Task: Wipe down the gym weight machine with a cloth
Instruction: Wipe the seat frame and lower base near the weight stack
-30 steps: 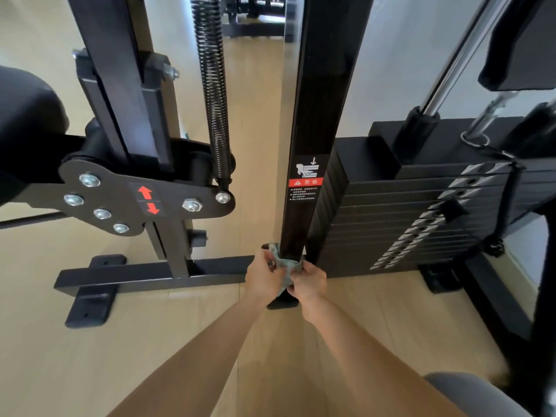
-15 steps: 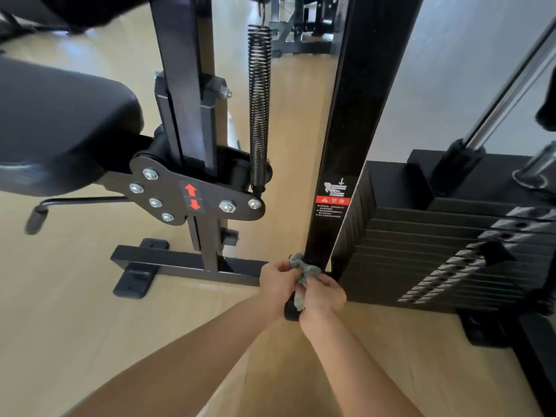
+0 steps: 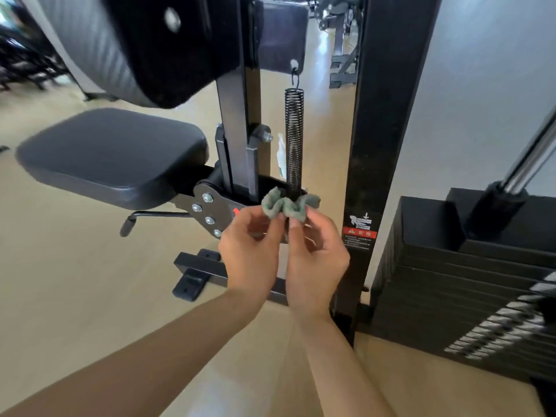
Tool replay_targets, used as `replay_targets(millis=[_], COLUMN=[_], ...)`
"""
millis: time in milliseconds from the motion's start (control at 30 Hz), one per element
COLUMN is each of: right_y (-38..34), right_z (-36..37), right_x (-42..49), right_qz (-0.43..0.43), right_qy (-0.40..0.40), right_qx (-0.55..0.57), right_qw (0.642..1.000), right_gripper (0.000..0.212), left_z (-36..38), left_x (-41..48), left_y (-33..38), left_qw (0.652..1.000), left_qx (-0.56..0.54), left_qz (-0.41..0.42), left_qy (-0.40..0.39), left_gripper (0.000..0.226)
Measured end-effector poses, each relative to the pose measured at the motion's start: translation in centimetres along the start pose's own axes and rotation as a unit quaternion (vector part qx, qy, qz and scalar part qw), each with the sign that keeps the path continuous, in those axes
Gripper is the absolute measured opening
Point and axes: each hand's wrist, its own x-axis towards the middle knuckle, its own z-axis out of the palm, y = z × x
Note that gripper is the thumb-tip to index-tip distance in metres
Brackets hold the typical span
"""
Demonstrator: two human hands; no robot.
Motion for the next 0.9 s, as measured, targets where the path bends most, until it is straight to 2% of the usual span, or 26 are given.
replay_targets(millis=[200, 400, 567, 700, 800, 900], right_y=[-0.4, -2.2, -2.1, -0.9, 0.4, 1.9], right_z=[1.5, 4.3, 6.7, 7.0, 7.0, 7.3], right_x=[1.1, 4.1, 5.1, 4.5, 3.4, 1.6], right_qz=[-0.148, -0.251, -0.344, -0.341, -0.331, -0.322], right_qy=[-0.151, -0.16, -0.129, -0.118, -0.136, -0.138], right_qx=[-0.024, -0.094, -0.217, -0.298, -0.374, -0.42], right_qw=[0.977, 0.95, 0.904, 0.884, 0.855, 0.837], right_gripper=[0.045, 0.051, 0.043, 0.03, 0.026, 0.027], left_z=[-2.9, -3.4, -4.5, -5.5, -6.6, -7.4], left_x=[3.9, 7.4, 10.1, 10.7, 10.7, 10.1], left_y=[2.0, 4.7, 3.2, 0.6, -1.9, -3.9], left_qw=[0.997, 0.986, 0.988, 0.978, 0.968, 0.966], left_qx=[0.007, 0.009, 0.04, 0.105, 0.155, 0.128], left_qz=[0.06, 0.143, 0.137, 0.178, 0.191, 0.221], left_qy=[0.038, 0.083, 0.053, 0.011, -0.04, -0.046], left_gripper=[0.009, 0.016, 0.009, 0.01, 0.012, 0.01])
